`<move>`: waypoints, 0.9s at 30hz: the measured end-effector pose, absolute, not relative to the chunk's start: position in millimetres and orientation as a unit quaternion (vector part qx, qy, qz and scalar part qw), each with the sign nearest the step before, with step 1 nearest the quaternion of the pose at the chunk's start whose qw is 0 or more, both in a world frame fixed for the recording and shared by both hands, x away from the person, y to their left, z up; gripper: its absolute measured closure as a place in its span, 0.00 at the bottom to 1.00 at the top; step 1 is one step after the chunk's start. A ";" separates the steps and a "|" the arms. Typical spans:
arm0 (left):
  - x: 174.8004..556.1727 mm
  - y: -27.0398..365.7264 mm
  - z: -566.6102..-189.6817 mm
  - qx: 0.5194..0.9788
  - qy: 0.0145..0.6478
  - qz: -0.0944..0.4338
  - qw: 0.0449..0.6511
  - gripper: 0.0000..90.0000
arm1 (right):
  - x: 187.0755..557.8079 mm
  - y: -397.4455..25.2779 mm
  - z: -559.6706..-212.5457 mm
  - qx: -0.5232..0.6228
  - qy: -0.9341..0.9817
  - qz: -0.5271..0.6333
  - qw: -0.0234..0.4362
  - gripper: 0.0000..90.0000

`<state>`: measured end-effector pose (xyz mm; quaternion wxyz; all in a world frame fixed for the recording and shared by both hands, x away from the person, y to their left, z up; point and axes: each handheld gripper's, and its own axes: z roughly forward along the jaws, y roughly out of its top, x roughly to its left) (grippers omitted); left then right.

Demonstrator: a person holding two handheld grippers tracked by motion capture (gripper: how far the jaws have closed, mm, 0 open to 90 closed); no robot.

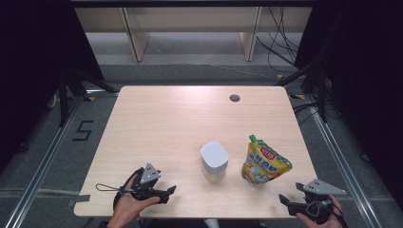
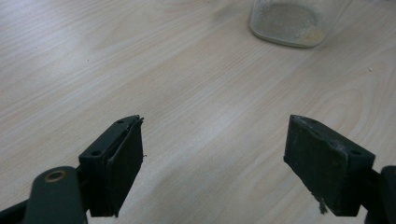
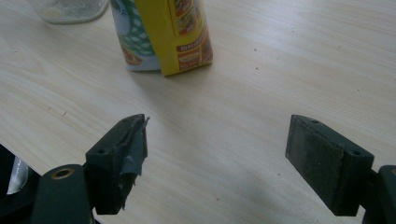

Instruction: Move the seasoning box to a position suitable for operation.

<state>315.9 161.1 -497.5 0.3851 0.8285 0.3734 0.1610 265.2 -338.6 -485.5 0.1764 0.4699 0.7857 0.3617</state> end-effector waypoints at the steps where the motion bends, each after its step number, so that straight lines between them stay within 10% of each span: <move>1: 315.9 161.1 -497.5 0.828 0.373 0.161 0.385 0.21 | 265.2 -338.6 -485.5 0.470 0.786 0.362 0.176 0.24; 27: 344.7 153.1 -492.2 0.821 0.345 0.138 0.433 0.28 | 268.3 -342.4 -486.6 0.463 0.786 0.365 0.187 0.24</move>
